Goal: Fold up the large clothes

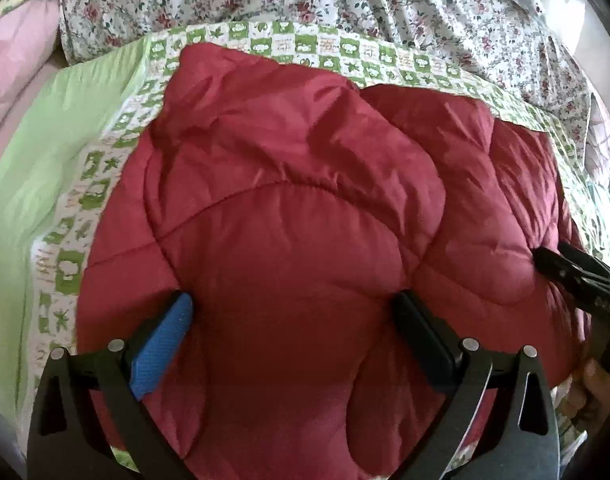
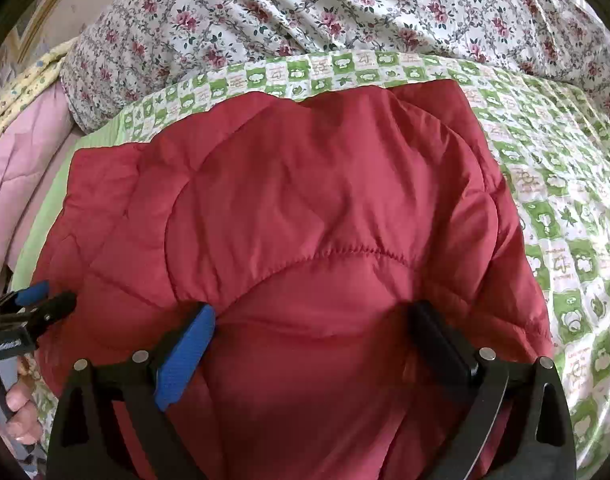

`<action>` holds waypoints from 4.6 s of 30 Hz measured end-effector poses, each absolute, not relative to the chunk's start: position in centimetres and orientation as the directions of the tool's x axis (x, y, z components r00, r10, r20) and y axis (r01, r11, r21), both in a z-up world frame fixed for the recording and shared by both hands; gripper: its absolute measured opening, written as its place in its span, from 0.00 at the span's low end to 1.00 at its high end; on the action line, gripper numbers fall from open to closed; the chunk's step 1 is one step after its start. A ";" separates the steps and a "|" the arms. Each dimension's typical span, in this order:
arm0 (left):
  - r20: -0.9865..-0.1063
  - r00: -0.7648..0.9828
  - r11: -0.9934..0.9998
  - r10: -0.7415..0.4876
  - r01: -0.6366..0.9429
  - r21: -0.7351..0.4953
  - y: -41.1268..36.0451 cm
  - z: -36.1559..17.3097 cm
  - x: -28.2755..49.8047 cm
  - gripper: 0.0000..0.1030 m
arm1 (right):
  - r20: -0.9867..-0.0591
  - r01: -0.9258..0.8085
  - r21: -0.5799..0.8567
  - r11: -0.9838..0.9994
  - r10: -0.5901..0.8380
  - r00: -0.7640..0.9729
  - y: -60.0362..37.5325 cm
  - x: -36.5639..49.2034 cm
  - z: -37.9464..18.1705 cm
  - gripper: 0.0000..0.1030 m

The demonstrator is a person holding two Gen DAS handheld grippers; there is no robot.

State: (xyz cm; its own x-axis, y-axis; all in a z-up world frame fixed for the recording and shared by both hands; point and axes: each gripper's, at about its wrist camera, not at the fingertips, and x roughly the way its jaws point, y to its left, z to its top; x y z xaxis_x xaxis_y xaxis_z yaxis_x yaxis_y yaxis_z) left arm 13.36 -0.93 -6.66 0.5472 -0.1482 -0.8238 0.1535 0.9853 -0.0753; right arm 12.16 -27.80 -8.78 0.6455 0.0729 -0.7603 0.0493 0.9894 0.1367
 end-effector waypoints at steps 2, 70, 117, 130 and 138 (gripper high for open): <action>-0.818 0.552 0.984 -0.163 0.151 -0.094 -0.5 -6.1 12.7 0.98 | -0.758 0.049 0.141 0.989 0.076 0.648 -27.8 12.0 -8.7 0.97; -0.820 0.552 0.959 -0.152 0.282 0.011 0.2 -4.1 6.7 1.00 | -0.780 -0.143 0.133 0.981 0.193 0.596 -25.5 1.7 -4.0 0.96; -0.853 0.522 0.996 0.017 0.071 0.063 -1.3 -4.9 2.6 1.00 | -0.717 0.055 0.095 0.994 0.030 0.697 -22.6 -1.3 -4.8 0.99; -0.855 0.519 0.993 0.020 0.087 0.077 -1.4 -3.6 3.8 1.00 | -0.771 0.058 0.051 0.997 0.003 0.637 -21.6 0.6 -4.5 0.99; -0.860 0.511 0.994 0.016 0.088 0.071 -1.6 -3.6 4.1 1.00 | -0.781 0.049 0.022 0.999 -0.013 0.624 -21.3 1.0 -4.1 0.99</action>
